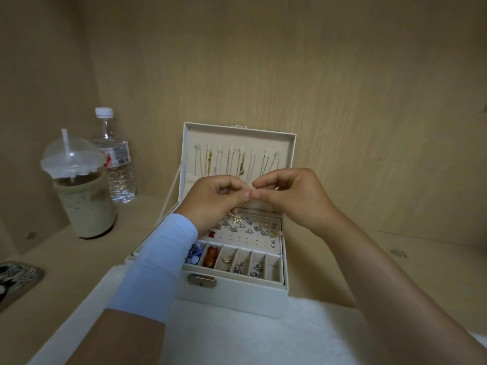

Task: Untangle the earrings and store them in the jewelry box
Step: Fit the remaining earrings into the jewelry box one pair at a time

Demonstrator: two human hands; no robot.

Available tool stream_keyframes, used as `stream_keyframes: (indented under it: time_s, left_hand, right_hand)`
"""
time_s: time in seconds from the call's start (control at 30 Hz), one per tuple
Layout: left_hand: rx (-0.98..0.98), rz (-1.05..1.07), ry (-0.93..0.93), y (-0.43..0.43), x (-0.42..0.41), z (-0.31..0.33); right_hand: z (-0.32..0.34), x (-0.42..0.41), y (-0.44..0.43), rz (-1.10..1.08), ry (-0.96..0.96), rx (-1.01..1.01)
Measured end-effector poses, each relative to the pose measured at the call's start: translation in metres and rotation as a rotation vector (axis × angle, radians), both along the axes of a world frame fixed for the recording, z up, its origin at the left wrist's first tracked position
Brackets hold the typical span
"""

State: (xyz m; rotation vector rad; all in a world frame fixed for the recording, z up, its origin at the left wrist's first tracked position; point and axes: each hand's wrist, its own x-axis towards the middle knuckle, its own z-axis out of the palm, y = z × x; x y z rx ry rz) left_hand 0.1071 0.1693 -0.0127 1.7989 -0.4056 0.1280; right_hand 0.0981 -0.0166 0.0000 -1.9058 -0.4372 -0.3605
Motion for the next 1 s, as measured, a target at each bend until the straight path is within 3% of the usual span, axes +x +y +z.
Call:
stream_keyframes:
  time_s: [0.27,0.47,0.6,1.0]
  left_hand:
    - [0.047,-0.046,0.018,0.016,-0.002,0.005]
    - [0.041,0.014,0.051,0.018,0.001,0.002]
    - [0.022,-0.042,0.095,0.01,-0.003,-0.001]
    - [-0.005,-0.035,0.142,0.006,-0.007,-0.001]
  right_hand:
    - [0.001,-0.004,0.003,-0.024,-0.025,-0.083]
    - [0.007,-0.011,-0.017,-0.006,0.12,-0.602]
    - [0.003,-0.016,-0.015,0.042,0.2,-0.658]
    - [0.007,-0.021,-0.007,-0.064,0.132,-0.884]
